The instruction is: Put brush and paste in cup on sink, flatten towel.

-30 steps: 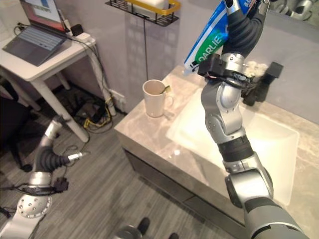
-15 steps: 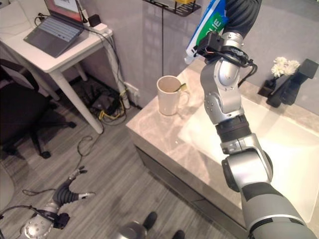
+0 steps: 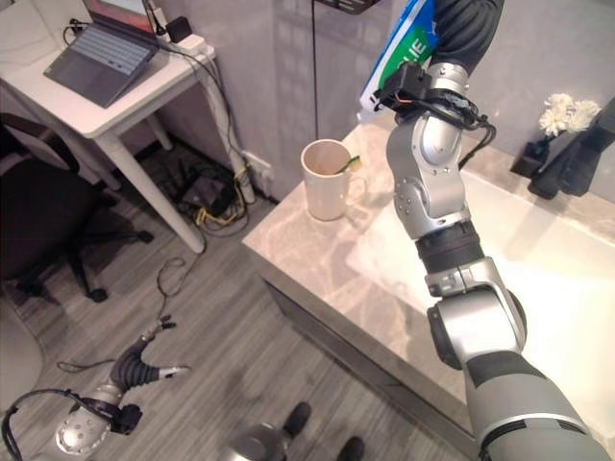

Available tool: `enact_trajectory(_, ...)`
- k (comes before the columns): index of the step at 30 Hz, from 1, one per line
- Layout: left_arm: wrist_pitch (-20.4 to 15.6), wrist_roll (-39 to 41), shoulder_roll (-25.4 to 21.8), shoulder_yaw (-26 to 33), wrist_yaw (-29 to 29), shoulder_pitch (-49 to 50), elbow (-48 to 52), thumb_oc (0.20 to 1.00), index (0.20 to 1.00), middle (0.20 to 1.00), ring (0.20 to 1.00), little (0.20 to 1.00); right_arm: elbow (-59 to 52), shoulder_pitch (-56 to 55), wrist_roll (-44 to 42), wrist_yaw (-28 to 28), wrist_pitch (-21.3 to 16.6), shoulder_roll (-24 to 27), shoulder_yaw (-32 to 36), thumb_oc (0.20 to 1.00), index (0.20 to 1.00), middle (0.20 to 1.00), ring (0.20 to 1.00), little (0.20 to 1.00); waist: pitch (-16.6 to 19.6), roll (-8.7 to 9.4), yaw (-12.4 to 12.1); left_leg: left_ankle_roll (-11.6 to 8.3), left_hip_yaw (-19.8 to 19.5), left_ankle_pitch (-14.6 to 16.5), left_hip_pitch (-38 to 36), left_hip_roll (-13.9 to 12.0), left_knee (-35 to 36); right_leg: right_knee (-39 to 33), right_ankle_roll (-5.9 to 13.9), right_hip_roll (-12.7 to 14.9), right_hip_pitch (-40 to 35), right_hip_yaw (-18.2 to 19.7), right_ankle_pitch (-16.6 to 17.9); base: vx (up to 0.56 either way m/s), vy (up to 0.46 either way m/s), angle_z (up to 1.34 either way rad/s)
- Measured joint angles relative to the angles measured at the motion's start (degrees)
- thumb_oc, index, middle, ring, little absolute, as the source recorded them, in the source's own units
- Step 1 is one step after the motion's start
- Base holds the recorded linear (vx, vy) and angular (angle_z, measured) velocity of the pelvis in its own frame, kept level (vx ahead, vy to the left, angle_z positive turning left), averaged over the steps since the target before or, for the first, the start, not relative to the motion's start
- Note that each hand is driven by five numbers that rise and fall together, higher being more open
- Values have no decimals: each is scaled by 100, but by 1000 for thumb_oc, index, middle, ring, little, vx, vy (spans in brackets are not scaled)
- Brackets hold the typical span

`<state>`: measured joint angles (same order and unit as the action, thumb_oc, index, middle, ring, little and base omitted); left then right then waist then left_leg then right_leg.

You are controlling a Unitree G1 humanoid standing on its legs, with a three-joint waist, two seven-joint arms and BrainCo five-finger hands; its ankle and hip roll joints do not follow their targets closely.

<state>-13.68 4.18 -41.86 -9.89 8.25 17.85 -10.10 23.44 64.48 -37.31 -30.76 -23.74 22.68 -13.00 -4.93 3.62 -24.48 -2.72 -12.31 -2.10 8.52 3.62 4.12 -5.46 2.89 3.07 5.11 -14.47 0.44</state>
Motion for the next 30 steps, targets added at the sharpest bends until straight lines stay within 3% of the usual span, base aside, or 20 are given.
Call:
enact_trajectory(20,-1,46,3,0,22,2,-6,1000,1000,1000,1000,1000,397,10,2,5,146,-44,-17,200,200,200,200,200,3,5,-10,8,-19,-6,110,-1,-15,35,3,-4,99,-17,8,0,0,0)
enact_trajectory(23,79,17,433,-332,319,-772,-1082,1000,1000,1000,1000,1000,849,154,3,73,145,-323,-351,200,200,200,200,200,-5,-18,50,7,20,-8,143,-9,-65,32,9,-10,124,9,29,26,9,-8)
enact_trajectory(24,45,-83,424,-492,269,-772,-526,1000,1000,1000,1000,1000,1507,478,-2,70,227,-544,-391,200,200,200,200,200,-23,35,68,7,27,-7,170,-10,-111,44,11,-22,131,39,41,0,0,0)
enact_trajectory(26,-118,-81,423,-455,265,-628,-165,1000,1000,1000,1000,1000,1580,678,30,68,266,-514,-392,200,200,200,200,200,-24,37,-2,6,17,-7,172,-8,-101,43,12,-16,134,24,40,11,7,3)
enact_trajectory(30,-60,-78,380,-376,265,-479,-515,1000,1000,1000,1000,1000,1516,756,230,68,275,-515,-455,200,200,200,200,200,-20,62,-16,7,3,-7,279,3,-112,44,25,-7,226,2,58,6,6,2)
